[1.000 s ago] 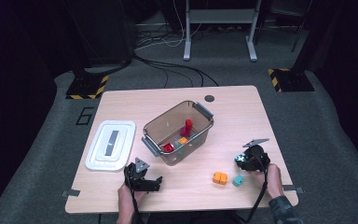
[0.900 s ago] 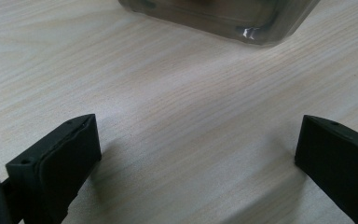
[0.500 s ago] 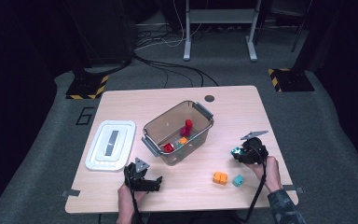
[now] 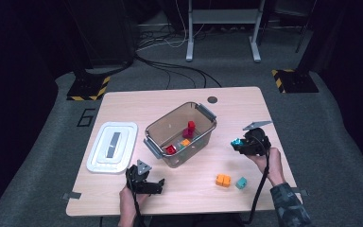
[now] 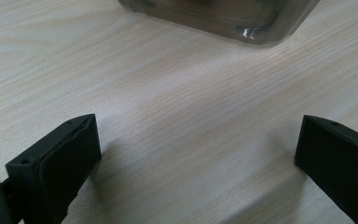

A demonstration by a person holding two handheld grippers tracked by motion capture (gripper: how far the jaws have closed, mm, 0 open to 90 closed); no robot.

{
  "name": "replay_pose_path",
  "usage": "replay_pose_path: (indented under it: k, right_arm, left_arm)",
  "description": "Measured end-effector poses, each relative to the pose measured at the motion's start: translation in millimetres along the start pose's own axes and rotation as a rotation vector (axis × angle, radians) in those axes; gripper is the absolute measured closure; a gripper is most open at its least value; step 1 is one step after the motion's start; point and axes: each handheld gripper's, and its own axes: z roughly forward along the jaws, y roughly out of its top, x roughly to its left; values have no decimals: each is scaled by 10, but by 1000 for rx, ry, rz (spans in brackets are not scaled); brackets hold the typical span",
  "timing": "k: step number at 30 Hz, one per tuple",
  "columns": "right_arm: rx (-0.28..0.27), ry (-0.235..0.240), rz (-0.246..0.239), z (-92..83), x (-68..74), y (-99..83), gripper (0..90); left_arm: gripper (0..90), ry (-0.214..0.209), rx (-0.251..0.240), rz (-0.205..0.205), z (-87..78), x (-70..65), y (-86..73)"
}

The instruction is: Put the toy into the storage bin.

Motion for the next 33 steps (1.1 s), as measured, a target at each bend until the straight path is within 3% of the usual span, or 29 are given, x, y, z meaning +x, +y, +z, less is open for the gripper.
replay_pose_path:
  k: [20,33]
  right_arm:
    - [-50,-8,-23,-175,-24,437,588]
    - [-61,-4,-38,-194,-75,701,588]
  left_arm:
    - [0,-1,6,7,-4,5,1]
    - [0,-1,5,7,-4,5,1]
